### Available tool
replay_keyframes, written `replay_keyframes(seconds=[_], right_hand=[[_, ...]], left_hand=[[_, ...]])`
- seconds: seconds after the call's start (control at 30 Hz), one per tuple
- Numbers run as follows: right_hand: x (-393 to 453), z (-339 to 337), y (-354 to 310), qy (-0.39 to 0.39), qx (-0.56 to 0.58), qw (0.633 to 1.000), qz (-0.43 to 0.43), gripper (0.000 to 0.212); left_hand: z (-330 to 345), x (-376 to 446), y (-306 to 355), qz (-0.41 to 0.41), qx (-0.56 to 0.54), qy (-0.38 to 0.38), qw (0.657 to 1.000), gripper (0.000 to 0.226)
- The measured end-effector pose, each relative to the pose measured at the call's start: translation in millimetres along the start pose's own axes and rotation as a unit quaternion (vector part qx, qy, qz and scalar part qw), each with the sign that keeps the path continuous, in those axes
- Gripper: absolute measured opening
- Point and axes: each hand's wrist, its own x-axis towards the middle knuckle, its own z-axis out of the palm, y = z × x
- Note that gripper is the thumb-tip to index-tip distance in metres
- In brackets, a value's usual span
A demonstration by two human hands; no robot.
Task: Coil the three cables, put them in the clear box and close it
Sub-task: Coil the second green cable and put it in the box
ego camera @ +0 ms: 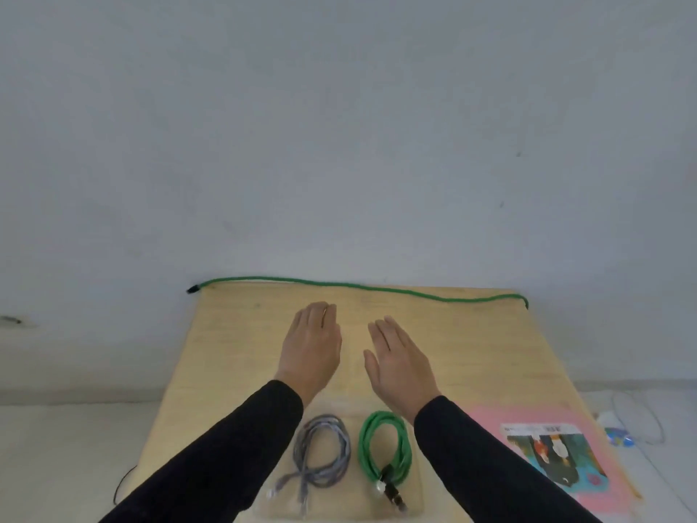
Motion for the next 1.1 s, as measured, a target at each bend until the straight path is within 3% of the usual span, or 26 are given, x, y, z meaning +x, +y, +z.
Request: replay_keyframes(seconds=[0.3,0.47,0.77,1.1], right_hand=[[106,9,-17,0.003,0.014,0.994,-0.107,0.063],[159,36,-52,-0.017,0.031,0.987,-0.154,0.045],[227,122,-105,0.044,-0.002,0.985,-0.168,0.048],[243,182,-109,-0.006,-0.006,0.994,-0.110,0.046]], left_hand=[[-14,32,-94,-0.149,0.121,-0.011,0.981,0.033],[-10,36,-164,-0.185,0.123,-0.018,0.975,0.042],[49,49,-252,-0.101,0.059,-0.036,0.992,0.052],[97,41,-289,-0.101,-0.035,-0.036,0.994,0.044]])
